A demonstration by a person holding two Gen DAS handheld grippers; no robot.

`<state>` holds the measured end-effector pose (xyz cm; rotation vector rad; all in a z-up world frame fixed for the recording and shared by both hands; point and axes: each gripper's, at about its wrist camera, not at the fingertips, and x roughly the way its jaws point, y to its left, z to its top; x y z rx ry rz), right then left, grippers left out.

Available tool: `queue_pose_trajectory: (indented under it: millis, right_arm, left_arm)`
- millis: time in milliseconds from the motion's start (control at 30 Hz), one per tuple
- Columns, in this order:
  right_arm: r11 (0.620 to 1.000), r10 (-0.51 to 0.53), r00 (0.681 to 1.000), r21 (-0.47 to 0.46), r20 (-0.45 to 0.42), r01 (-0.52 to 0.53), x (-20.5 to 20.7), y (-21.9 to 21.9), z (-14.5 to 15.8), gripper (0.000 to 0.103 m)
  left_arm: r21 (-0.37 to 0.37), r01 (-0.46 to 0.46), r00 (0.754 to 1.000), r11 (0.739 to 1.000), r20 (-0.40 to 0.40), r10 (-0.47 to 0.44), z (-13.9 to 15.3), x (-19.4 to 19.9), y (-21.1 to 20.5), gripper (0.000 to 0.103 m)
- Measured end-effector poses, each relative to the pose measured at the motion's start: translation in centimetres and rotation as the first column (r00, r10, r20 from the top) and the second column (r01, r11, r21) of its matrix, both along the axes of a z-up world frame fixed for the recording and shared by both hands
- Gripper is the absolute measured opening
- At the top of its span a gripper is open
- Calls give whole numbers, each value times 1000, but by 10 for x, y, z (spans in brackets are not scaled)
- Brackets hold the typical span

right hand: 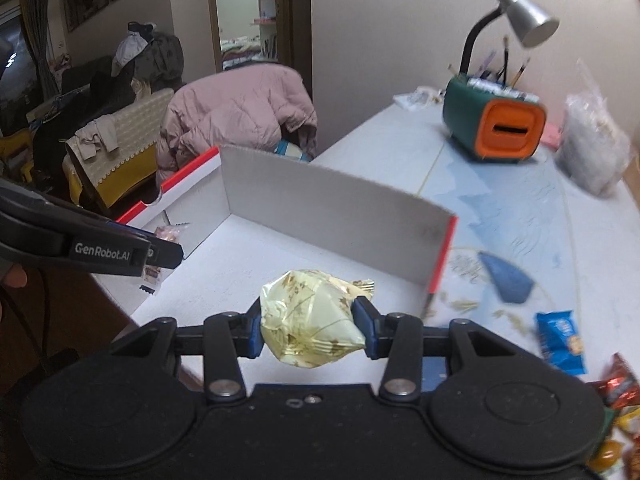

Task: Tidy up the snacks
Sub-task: 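Carry both snacks over the red box while the right gripper opens dropping the pastry, then open the left gripper to drop the orange candy into the box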

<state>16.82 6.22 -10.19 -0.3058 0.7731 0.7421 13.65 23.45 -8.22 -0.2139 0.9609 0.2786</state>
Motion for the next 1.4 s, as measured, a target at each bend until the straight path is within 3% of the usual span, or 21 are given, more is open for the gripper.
queue_pose_trajectory:
  millis: [567,900,1100,1300,1400]
  right_arm:
    - [997,20,996,-70,-91,-26,11,31,-37,44]
    - [998,19,997,-55,-76,-24,7,27,-33,51]
    - [1000,-8,999,-17,-47,7,1,15,-21,68]
    - [999,-31,999,26,-23,32,-5,-1,-3,69]
    - [998,-42,999,51,-6,42,-11,-11,8,75]
  left_arm:
    - [-12,23,990,1000,-140,-24,-43,20,18,20]
    - [-30,18,991,999,-133,-22,-43,13,19,21]
    - [-43,2,991,999,-131,-7,-43,9,21,24]
    - [-43,18,997,999,-79,-21,-30,1,13,24]
    - [-28,34,998,999,-44,-35,-18,-3,4,24]
